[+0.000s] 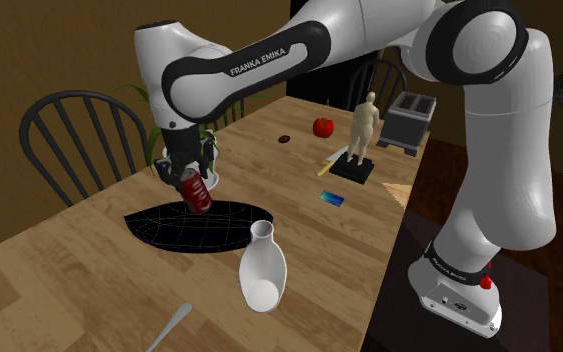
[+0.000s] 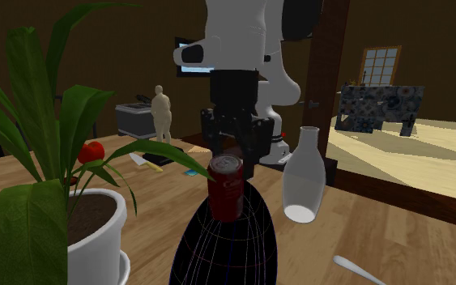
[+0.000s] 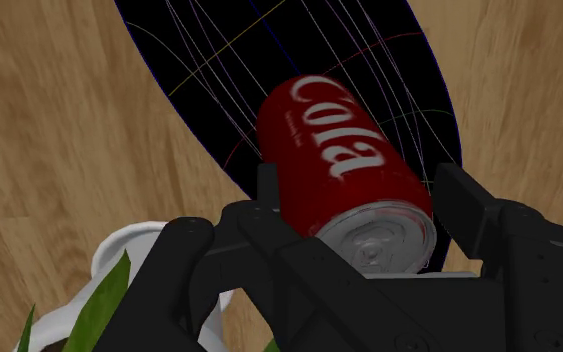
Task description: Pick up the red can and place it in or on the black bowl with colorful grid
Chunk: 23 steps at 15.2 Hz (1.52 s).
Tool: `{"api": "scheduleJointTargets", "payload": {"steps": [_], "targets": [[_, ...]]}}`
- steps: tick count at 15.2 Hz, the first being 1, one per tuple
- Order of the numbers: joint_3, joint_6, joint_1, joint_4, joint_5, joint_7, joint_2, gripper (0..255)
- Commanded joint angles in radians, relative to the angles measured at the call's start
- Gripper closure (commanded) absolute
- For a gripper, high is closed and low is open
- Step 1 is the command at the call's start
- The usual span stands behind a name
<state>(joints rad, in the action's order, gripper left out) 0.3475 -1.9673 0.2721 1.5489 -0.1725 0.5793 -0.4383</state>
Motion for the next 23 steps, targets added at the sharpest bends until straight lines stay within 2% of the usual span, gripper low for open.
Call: {"api": "scheduleJointTargets", "payload": {"steps": [1,7,15,16,21,23], "targets": [[-0.001,-0.022,0.0,0.015,-0.003,0.002,-0.006,255],[-0.007,-0.089,0.002,0.058,-0.015,0.011,-0.032,255],[-0.008,-0.089,0.002,0.058,-0.015,0.011,-0.032,255],[-0.008,-0.089,0.001,0.058,-0.015,0.011,-0.032,0],[-0.008,-0.089,0.002,0.058,-0.015,0.011,-0.032,0],[-0.002,-0.034,0.0,0.024,-0.005,0.004,-0.009,0]]}}
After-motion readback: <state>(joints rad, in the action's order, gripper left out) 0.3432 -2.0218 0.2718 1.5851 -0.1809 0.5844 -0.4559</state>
